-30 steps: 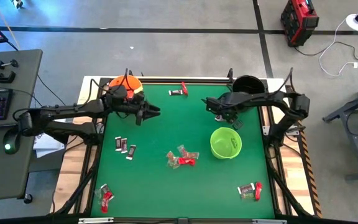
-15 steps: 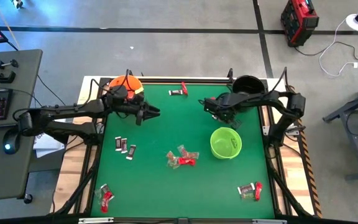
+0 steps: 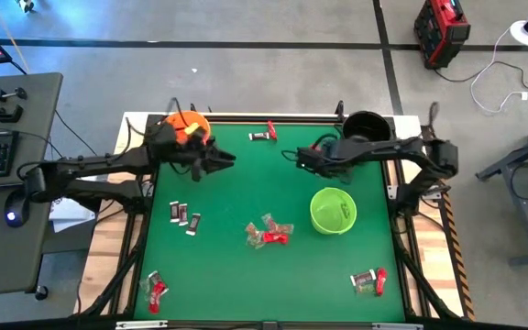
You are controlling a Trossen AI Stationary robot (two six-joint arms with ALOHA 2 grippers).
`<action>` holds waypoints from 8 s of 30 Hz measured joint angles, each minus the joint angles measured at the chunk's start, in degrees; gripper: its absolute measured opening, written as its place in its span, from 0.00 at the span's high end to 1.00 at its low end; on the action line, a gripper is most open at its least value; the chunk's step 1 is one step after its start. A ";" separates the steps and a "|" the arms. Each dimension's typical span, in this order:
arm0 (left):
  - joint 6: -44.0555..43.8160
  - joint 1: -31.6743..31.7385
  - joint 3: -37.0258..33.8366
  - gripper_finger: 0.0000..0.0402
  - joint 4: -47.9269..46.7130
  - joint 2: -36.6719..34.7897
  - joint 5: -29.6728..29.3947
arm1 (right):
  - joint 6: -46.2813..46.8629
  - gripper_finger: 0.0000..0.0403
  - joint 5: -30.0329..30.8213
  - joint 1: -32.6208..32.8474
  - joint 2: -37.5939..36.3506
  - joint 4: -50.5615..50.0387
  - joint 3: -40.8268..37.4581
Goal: Sort candy by brand, put in halloween buckets
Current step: Put the orange gummy into the orange bucket, then put the green gummy into the orange bucket, then put the orange gummy into the orange bucket
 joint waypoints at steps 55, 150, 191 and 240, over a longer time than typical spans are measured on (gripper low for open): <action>-5.97 1.27 16.72 0.64 4.50 -6.87 -11.29 | -51.06 0.90 -21.13 -4.17 56.25 57.35 71.04; -5.46 1.18 16.28 0.64 0.93 4.01 -12.25 | -31.63 0.68 -26.35 67.30 7.01 11.35 -3.60; -18.98 -2.14 16.39 0.64 26.78 0.32 -10.88 | -100.43 0.98 -24.57 6.12 12.41 72.27 9.33; -15.92 -2.14 16.37 0.64 26.31 -0.14 -10.81 | -86.20 0.28 -34.31 -8.11 44.78 36.56 71.03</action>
